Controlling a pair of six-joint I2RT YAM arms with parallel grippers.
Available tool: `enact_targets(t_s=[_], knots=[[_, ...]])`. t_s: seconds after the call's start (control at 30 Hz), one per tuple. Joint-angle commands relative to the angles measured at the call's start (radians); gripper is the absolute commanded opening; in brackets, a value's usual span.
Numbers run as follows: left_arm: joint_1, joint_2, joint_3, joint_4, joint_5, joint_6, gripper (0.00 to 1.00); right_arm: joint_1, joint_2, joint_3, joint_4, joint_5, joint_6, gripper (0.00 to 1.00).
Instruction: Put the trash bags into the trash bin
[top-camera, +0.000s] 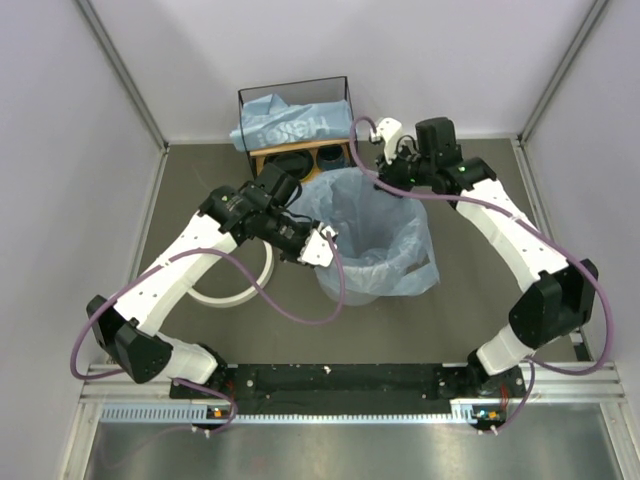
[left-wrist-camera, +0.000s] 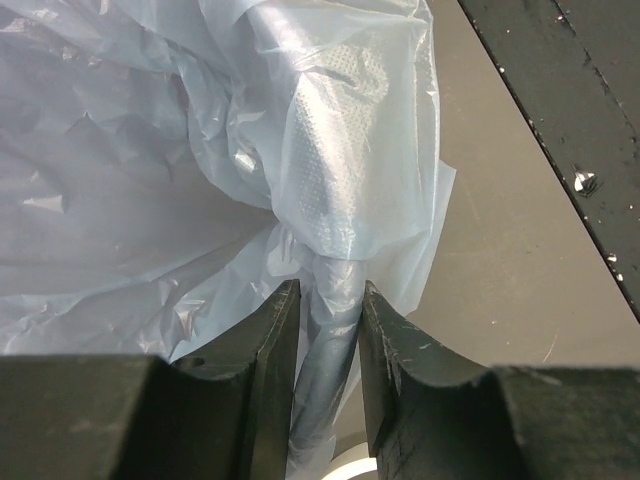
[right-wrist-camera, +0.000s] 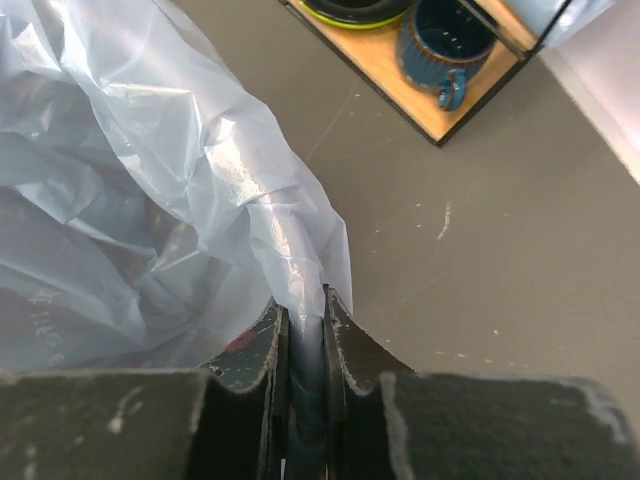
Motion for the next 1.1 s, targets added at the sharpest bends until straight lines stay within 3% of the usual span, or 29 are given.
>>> enact_targets(t_s=[0.0, 0.03, 0.2, 0.23, 0.27, 0.3, 0.43, 0.53, 0.57, 0.6, 0.63, 0.67, 0.7, 0.77, 0.9, 0.97, 1.07], knots=[[0.008, 0.01, 0.002, 0.012, -0.002, -0.018, 0.33, 0.048, -0.086, -0.119, 0.111, 0.097, -0.104, 0.01], [0.008, 0.012, 0.004, 0.013, -0.002, -0.018, 0.33, 0.05, -0.106, -0.124, 0.125, 0.092, -0.097, 0.17], [0.009, 0.012, -0.001, 0.009, -0.008, 0.008, 0.3, 0.05, -0.143, -0.089, 0.106, 0.075, -0.06, 0.46], [0.011, 0.012, -0.001, 0.007, -0.006, 0.013, 0.29, 0.035, -0.149, -0.071, 0.1, 0.067, -0.019, 0.61], [0.011, 0.013, 0.001, 0.006, -0.003, 0.014, 0.27, 0.029, -0.169, -0.063, 0.086, 0.051, 0.008, 0.67], [0.012, 0.018, 0.007, 0.003, 0.0, 0.017, 0.27, 0.021, -0.177, -0.052, 0.077, 0.035, 0.034, 0.68], [0.012, 0.03, 0.028, -0.002, 0.029, 0.016, 0.26, 0.005, -0.229, -0.031, 0.072, -0.083, 0.219, 0.55], [0.012, 0.035, 0.038, -0.005, 0.04, 0.022, 0.25, 0.034, -0.238, -0.032, 0.079, -0.062, 0.267, 0.5], [0.012, 0.036, 0.038, -0.008, 0.04, 0.03, 0.25, 0.044, -0.236, -0.032, 0.082, -0.06, 0.276, 0.45], [0.012, 0.038, 0.039, -0.008, 0.035, 0.031, 0.25, 0.048, -0.236, -0.034, 0.098, -0.057, 0.287, 0.34], [0.012, 0.039, 0.042, -0.01, 0.032, 0.031, 0.25, 0.056, -0.235, -0.037, 0.108, -0.019, 0.308, 0.32], [0.012, 0.047, 0.045, -0.01, 0.029, 0.027, 0.25, 0.065, -0.232, -0.032, 0.111, 0.012, 0.316, 0.33], [0.012, 0.05, 0.056, -0.014, 0.027, 0.024, 0.24, 0.064, -0.214, -0.026, 0.111, 0.036, 0.327, 0.45], [0.012, 0.053, 0.061, -0.016, 0.032, 0.022, 0.23, 0.062, -0.206, -0.011, 0.106, 0.119, 0.318, 0.49], [0.011, 0.052, 0.059, -0.019, 0.043, 0.02, 0.22, 0.027, -0.18, 0.015, 0.1, 0.155, 0.292, 0.69], [0.011, 0.052, 0.058, -0.037, 0.043, 0.043, 0.21, 0.022, -0.169, 0.037, 0.094, 0.155, 0.275, 0.65], [0.011, 0.047, 0.051, -0.048, 0.021, 0.069, 0.23, 0.009, -0.17, 0.048, 0.085, 0.156, 0.215, 0.37]])
